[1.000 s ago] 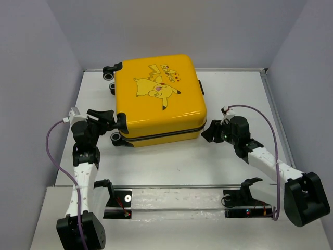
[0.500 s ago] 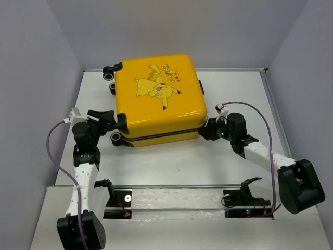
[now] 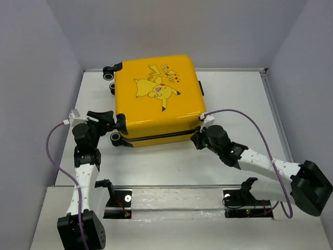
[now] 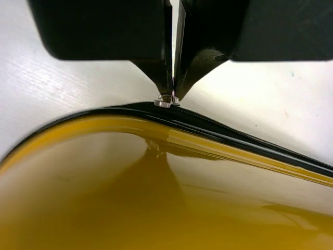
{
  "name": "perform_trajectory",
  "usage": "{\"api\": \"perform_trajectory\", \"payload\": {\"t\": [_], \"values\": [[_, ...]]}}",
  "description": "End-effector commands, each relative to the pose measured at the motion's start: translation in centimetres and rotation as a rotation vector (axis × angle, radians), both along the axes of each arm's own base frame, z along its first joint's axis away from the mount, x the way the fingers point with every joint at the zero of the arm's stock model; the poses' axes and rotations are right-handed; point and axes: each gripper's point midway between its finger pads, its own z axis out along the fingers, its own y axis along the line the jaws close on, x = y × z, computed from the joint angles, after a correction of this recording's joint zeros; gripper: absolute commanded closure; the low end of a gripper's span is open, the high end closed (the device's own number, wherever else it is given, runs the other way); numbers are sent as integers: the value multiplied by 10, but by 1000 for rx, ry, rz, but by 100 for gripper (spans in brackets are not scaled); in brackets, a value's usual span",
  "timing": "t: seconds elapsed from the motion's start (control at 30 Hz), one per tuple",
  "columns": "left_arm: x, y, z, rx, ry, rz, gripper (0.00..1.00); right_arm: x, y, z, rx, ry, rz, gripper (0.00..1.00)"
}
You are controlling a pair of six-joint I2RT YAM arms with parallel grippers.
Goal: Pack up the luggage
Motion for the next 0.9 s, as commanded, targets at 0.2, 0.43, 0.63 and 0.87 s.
{"api": "perform_trajectory", "payload": {"t": [0.2, 0.43, 0.63, 0.87], "values": [[-11, -34, -20, 88, -8, -145, 94, -7, 120, 24, -93, -65, -58, 93], [-23, -81, -20, 74, -23, -267, 94, -28, 219, 55, 63, -74, 237, 93], [-39, -100, -10, 83, -60, -341, 94, -57, 226, 31, 35, -75, 307, 93], [-59, -147, -8, 79, -82, -482, 94, -37, 158, 59, 102, -68, 374, 93]]}}
